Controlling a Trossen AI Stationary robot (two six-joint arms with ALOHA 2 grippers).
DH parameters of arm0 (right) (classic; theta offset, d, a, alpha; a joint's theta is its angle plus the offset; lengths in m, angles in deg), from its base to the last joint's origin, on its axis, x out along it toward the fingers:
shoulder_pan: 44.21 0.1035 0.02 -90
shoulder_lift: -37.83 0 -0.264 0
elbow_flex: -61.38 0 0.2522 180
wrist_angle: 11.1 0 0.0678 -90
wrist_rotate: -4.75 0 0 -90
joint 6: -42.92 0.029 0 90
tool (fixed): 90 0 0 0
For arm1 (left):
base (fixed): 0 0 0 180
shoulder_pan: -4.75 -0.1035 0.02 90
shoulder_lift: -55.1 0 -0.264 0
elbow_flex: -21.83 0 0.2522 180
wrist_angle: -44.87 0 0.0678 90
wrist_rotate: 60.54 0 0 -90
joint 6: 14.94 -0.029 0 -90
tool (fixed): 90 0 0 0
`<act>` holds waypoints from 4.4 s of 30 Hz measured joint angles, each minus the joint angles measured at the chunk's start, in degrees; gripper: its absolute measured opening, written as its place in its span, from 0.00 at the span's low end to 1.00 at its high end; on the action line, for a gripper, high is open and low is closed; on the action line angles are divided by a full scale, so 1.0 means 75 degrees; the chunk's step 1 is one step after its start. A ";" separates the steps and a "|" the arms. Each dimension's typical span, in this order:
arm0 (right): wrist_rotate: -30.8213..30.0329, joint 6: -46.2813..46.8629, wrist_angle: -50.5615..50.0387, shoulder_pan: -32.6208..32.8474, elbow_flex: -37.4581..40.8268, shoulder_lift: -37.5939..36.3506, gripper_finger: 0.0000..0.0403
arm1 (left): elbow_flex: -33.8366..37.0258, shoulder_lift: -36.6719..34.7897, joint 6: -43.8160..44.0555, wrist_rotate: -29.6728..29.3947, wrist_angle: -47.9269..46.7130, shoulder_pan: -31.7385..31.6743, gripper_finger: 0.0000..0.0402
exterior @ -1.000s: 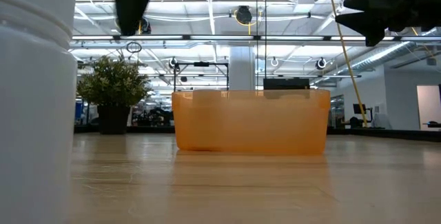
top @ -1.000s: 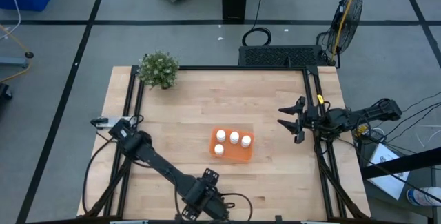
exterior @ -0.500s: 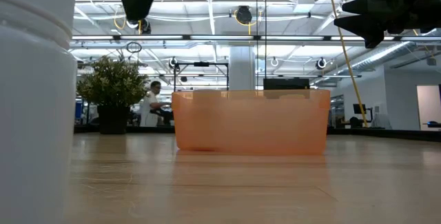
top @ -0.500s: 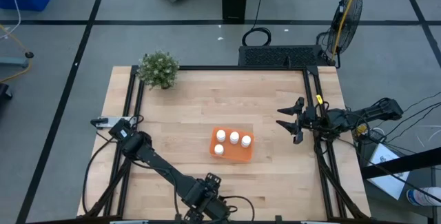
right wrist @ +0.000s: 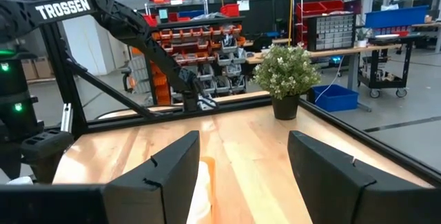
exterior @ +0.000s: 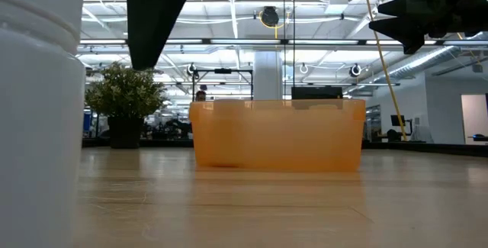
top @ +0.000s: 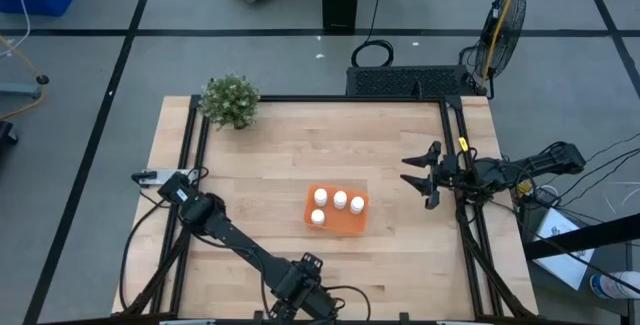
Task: Pick and place pill bottles into a basket
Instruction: Put the pill bottle into the bin
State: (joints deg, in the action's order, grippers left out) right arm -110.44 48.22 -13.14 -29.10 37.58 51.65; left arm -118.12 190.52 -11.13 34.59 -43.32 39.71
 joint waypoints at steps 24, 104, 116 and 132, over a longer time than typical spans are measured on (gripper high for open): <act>0.0026 0.0152 -0.0066 0.0000 -0.0003 0.0036 0.53 | 0.0003 0.0283 -0.0253 0.0292 0.0300 0.0029 0.92; 0.0017 -0.0090 0.0972 0.0000 0.0739 0.0021 0.53 | -0.0041 -0.1032 -0.1908 -0.1513 0.0011 -0.3483 0.40; 0.0198 -0.0084 0.0968 0.0000 0.0740 0.0027 0.53 | -0.0029 -0.0492 -0.1847 -0.0685 -0.0155 -0.3544 0.40; 0.0202 -0.0064 0.0971 0.0000 0.0740 0.0028 0.53 | 0.0122 -0.0196 -0.1841 0.0081 0.0212 -0.3607 0.40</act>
State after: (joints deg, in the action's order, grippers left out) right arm -108.93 47.74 -5.86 -29.10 43.13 51.86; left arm -117.20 189.05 -24.94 35.19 -41.73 12.65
